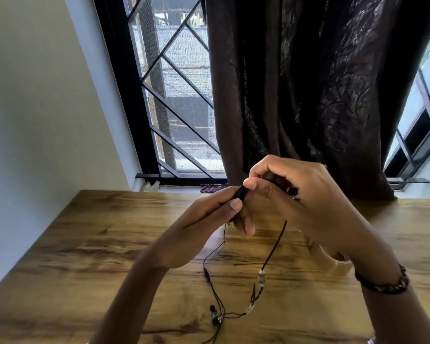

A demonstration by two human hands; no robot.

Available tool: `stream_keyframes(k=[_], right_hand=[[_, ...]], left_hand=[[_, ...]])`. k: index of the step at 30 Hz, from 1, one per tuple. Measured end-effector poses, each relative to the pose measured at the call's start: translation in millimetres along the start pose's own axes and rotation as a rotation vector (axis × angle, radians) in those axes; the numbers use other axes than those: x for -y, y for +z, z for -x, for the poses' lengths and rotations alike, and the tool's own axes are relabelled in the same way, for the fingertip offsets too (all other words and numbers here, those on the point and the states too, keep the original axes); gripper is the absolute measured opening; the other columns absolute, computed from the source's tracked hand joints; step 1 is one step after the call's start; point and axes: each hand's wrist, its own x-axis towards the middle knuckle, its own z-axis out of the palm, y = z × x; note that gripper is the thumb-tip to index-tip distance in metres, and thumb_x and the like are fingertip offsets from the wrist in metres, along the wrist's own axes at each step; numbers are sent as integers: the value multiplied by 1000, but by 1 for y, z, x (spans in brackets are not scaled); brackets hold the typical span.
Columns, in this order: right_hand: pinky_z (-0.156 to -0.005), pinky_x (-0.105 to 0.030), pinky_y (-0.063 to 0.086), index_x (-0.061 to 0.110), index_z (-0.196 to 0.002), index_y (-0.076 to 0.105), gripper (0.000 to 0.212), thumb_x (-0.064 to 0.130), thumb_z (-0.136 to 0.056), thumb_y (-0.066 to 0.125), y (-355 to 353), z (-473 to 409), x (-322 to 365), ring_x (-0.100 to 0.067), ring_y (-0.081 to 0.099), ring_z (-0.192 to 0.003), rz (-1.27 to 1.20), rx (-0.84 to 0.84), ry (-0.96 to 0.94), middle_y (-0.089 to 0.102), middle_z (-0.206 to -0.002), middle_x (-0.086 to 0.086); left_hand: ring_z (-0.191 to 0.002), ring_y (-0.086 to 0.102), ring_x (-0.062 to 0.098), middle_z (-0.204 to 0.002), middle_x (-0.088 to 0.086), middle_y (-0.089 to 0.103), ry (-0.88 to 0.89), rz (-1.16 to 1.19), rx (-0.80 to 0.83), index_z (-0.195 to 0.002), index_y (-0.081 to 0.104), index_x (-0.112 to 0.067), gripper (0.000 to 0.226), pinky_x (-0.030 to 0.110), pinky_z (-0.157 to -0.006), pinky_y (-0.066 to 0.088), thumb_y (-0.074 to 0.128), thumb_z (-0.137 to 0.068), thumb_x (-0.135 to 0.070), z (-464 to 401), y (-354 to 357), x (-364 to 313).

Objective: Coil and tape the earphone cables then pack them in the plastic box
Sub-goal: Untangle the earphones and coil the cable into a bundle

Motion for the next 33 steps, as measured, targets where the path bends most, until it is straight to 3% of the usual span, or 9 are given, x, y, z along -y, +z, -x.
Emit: stream_keyframes(k=[2, 5, 11, 14, 17, 20, 24, 29, 33], right_hand=[[-56, -14, 48, 15, -87, 65, 12, 23, -94, 60, 1, -2, -3, -8, 66, -68, -84, 2, 13, 65, -70, 7], [-56, -28, 50, 13, -89, 65, 14, 24, -94, 59, 4, -3, -7, -15, 63, -65, -119, 1, 3, 65, -72, 2], [-58, -27, 47, 15, -89, 64, 22, 35, -95, 56, 14, -2, -17, -14, 59, -66, -290, -18, 28, 63, -76, -1], [-64, -38, 49, 11, -93, 63, 19, 26, -96, 53, 22, -1, -24, -26, 59, -75, -379, 0, 31, 63, -83, -6], [-72, -23, 49, 8, -100, 63, 18, 19, -96, 50, 29, 0, -31, -13, 60, -82, -505, 33, 20, 64, -90, 3], [-65, -12, 42, 4, -100, 60, 16, 13, -100, 47, 37, 1, -38, 1, 52, -71, -607, 45, -7, 60, -85, 7], [-57, -12, 38, 12, -99, 62, 17, 15, -99, 45, 56, 5, -42, 1, 45, -61, -712, -31, 33, 57, -74, 12], [-51, -15, 36, 19, -92, 61, 22, 24, -103, 43, 78, 15, -38, -4, 43, -56, -679, -107, 134, 55, -70, -8], [-47, -17, 37, 21, -88, 58, 25, 37, -99, 43, 88, 29, -32, -8, 46, -51, -619, -71, 243, 56, -66, 5]], left_hand=[[-73, 56, 6, -78, -8, 60, 9, 2, -3, -111, 52, 12, 29, 18, -73, 43, 29, -99, -3, -1, 1, 1], [-68, 50, 7, -74, -10, 55, 18, 56, 13, -119, 52, 8, 34, 21, -72, 42, 29, -100, -8, 0, 0, 1], [-74, 52, 8, -85, -8, 59, 27, 158, 106, -135, 45, 5, 40, 22, -73, 41, 34, -100, -12, 1, -3, 5], [-78, 54, 8, -91, -8, 62, 34, 219, 147, -136, 41, 5, 41, 20, -76, 42, 37, -101, -15, 3, -5, 6], [-79, 54, 7, -92, -7, 62, 43, 250, 147, -138, 37, 8, 42, 19, -77, 43, 30, -98, -5, 3, -6, 8], [-76, 52, 7, -90, -6, 61, 47, 292, 100, -138, 39, 7, 43, 19, -74, 43, 30, -97, -3, 2, -7, 9], [-75, 46, 10, -85, -6, 56, 50, 342, 23, -138, 42, 6, 42, 20, -75, 42, 31, -98, -2, 1, -9, 13], [-82, 50, 10, -91, -1, 56, 44, 408, -54, -136, 43, 5, 41, 22, -84, 47, 29, -98, 2, -1, -12, 16], [-90, 56, 12, -102, 2, 61, 21, 400, -72, -142, 35, 3, 45, 28, -86, 49, 33, -97, 0, -3, -16, 21]])
